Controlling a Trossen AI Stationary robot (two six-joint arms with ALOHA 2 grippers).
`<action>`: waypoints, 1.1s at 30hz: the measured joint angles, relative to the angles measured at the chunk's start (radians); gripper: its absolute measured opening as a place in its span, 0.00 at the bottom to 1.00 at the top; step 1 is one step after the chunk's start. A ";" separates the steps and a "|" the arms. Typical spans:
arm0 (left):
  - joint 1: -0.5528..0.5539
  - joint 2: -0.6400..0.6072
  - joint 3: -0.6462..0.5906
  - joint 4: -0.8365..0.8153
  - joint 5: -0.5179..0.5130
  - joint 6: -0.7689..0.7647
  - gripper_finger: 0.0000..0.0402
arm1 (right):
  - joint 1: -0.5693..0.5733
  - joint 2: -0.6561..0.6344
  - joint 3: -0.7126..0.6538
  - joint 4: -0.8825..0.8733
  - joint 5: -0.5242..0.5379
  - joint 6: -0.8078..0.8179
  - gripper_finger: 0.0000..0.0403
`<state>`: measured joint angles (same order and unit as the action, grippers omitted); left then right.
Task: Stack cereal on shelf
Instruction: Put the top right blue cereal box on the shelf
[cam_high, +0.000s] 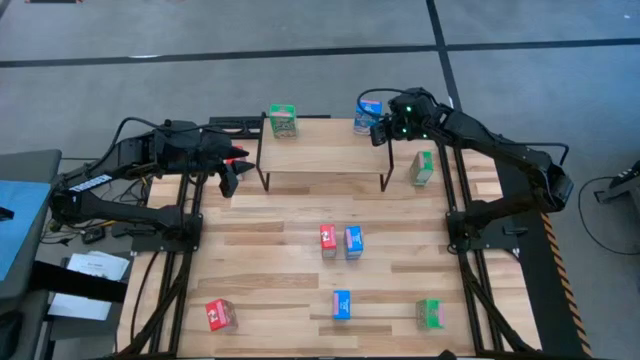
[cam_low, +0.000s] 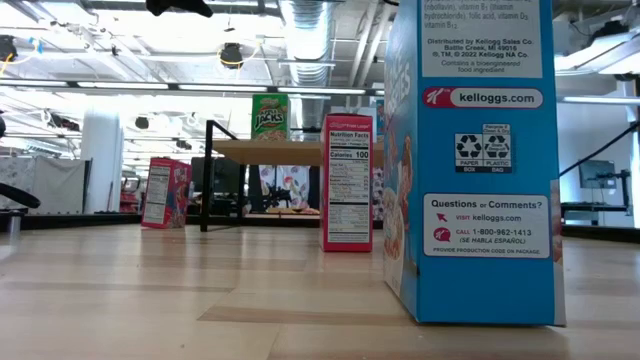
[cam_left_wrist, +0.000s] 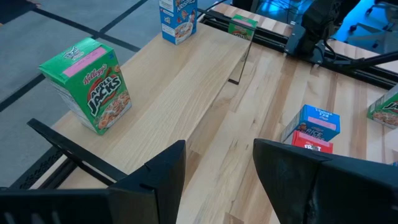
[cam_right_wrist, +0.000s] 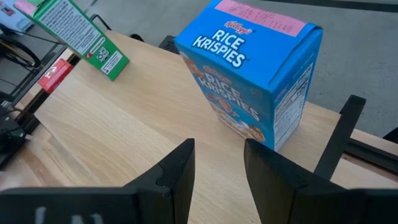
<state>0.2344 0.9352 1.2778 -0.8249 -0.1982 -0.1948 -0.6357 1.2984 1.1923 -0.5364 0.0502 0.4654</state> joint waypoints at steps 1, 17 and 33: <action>0.000 0.000 0.000 0.000 0.000 0.000 0.44 | -0.001 0.000 0.000 0.000 0.000 -0.002 0.41; 0.000 0.000 0.000 0.006 0.000 0.000 0.44 | -0.024 0.000 0.000 0.011 -0.098 0.002 0.41; 0.000 0.000 0.000 0.004 0.000 0.000 0.44 | 0.013 0.018 0.000 0.085 -0.149 0.026 0.41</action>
<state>0.2344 0.9352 1.2778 -0.8210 -0.1986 -0.1951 -0.6225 1.3161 1.1925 -0.4517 -0.0990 0.4919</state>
